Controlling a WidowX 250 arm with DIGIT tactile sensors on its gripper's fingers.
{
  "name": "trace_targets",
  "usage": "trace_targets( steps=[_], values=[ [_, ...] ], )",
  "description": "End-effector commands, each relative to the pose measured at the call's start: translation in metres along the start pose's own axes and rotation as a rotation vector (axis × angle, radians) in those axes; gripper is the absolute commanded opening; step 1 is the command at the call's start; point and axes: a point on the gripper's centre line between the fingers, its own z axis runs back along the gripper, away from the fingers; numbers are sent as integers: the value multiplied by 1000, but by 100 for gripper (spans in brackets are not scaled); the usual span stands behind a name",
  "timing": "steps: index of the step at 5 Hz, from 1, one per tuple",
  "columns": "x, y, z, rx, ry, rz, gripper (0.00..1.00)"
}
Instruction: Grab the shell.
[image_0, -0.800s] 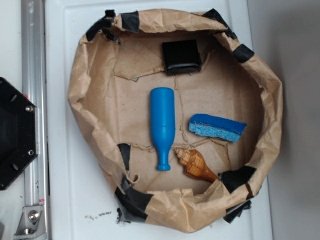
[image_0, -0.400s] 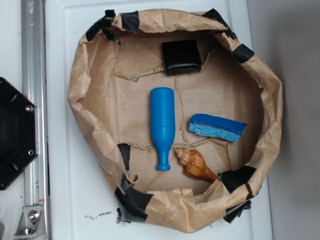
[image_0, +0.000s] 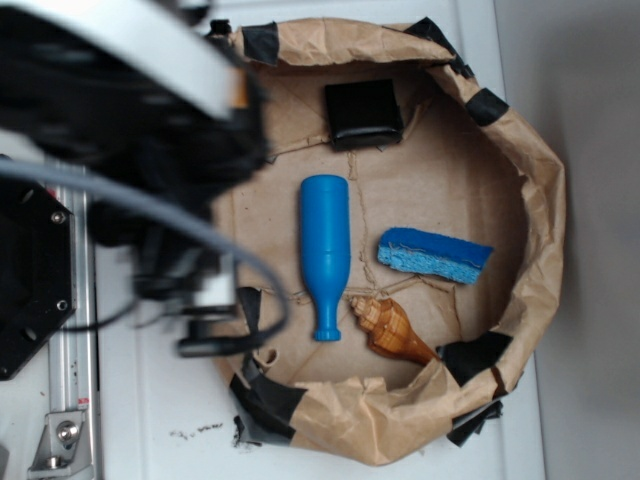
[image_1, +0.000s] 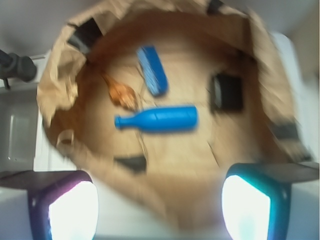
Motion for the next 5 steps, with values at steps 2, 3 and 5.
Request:
trace_targets(
  steps=[2,3,5],
  values=[
    [58,-22,-77,-60,99,-183,100],
    [57,-36,-101,-45,114,-244,100],
    [53,-54,-125,-103,117,-322,100]
  ],
)
